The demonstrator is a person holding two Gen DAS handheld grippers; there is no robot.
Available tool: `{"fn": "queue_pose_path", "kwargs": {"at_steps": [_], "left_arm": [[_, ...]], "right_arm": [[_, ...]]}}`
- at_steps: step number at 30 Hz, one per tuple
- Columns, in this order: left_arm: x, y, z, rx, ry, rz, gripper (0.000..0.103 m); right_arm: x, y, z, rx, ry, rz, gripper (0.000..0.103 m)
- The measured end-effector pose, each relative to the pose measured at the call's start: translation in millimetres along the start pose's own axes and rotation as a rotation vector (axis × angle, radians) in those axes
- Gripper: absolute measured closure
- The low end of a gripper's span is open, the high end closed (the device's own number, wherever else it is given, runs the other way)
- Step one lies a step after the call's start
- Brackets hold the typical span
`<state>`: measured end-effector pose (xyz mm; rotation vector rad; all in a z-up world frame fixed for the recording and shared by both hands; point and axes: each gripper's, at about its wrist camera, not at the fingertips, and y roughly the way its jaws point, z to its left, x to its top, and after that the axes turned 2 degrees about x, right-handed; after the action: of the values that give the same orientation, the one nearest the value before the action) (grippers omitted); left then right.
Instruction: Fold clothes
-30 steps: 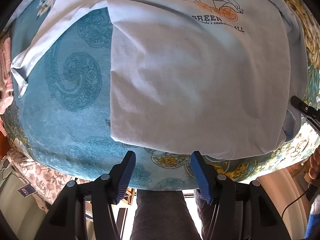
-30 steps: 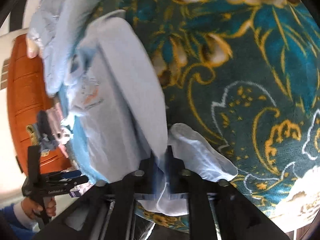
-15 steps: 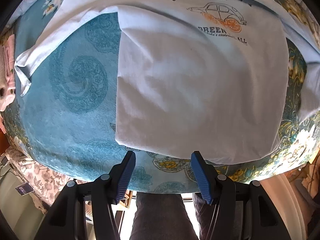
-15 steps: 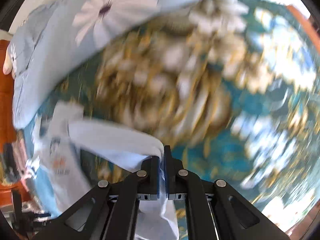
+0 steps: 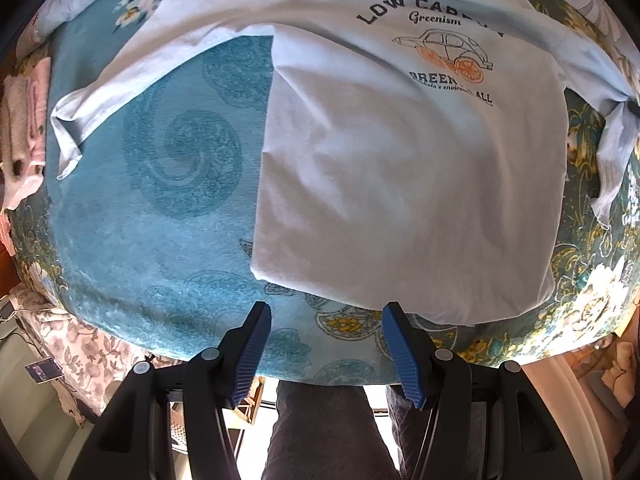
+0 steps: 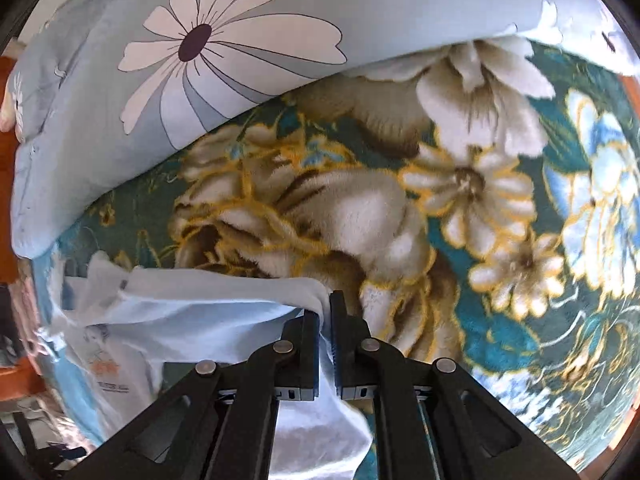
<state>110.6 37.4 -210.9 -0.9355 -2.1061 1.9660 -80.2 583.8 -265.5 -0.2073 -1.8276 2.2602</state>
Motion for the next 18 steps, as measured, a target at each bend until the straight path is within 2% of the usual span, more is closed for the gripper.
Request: {"fn": "queue_pose_path", "kwargs": {"at_steps": [1,3,4,5,9,12,16,18], "left_arm": [[0,-1,1,-0.001,-0.003,-0.003,0.041],[-1,-3,2,-0.003,-0.01,-0.01,0.041],[-1,-4,1,-0.005,-0.012,-0.013,0.041],[-1,-5,0,-0.006,-0.012,-0.015,0.041],[-4,-7,-6,-0.007,0.004,-0.023,0.041],[-7,-7,-11,-0.003,0.026,-0.026,0.041],[-11,-8,-15,0.016,0.06,-0.021,0.041],[-13,-8,-14,0.027,0.068,-0.014,0.041]], "right_arm": [[-5,-8,-1,0.006,0.0,-0.016,0.092],[-18,-25,-5,0.015,0.011,-0.042,0.077],[-28,-33,-9,0.018,0.027,-0.054,0.066],[-39,-40,-13,0.023,0.046,-0.064,0.064],[-104,-46,-45,0.079,0.235,-0.057,0.064],[-160,-27,-61,0.164,0.433,-0.022,0.063],[-209,-6,-69,0.244,0.608,-0.027,0.063],[-220,1,-71,0.273,0.659,-0.048,0.063]]}}
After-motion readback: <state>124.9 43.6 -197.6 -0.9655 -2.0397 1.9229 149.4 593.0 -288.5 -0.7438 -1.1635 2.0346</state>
